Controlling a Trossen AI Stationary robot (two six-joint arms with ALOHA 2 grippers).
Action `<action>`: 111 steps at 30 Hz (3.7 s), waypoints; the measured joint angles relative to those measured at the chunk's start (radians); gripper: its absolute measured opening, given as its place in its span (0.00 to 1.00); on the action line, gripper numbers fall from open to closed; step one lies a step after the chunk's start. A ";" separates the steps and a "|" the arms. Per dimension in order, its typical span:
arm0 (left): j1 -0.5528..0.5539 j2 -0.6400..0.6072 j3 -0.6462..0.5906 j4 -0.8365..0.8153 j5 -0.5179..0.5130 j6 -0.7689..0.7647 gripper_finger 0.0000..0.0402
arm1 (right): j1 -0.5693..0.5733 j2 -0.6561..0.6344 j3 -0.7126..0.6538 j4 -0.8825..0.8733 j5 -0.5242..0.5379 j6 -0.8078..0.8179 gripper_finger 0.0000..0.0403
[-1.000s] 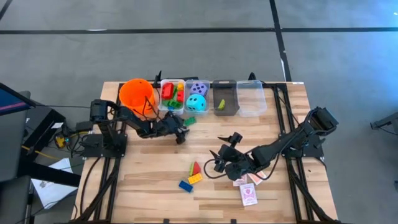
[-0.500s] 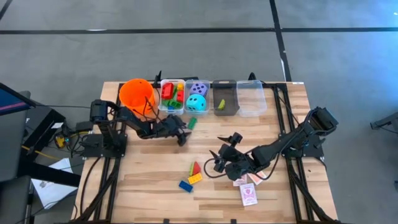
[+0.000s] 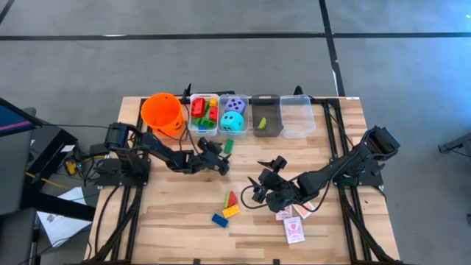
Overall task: Pick & Place Toys
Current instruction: Put the small green game piece into the black bin
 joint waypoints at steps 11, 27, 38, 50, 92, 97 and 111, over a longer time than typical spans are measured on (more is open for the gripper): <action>-0.001 0.000 0.048 -0.100 -0.062 -0.160 0.74 | -0.004 0.000 0.000 0.000 0.001 0.014 0.79; -0.001 0.141 0.122 -0.097 -0.076 -0.263 0.74 | -0.006 0.000 0.000 0.000 0.003 0.014 0.79; -0.006 0.291 0.260 -0.142 -0.099 -0.217 0.62 | -0.006 0.000 0.000 -0.001 0.002 0.014 0.79; -0.170 0.017 0.254 -0.367 0.045 -0.107 0.33 | 0.034 0.000 0.000 0.001 0.000 0.013 0.79; -0.326 -0.235 0.254 -0.057 0.563 -0.154 0.33 | 0.209 0.009 0.028 0.368 0.009 -0.799 0.79; -0.311 -0.200 0.254 -0.013 0.563 -0.158 0.33 | 0.200 0.009 0.028 0.376 0.002 -0.798 0.77; -0.293 -0.200 0.254 -0.005 0.572 -0.157 0.33 | 0.199 0.009 0.028 0.385 0.009 -0.797 0.40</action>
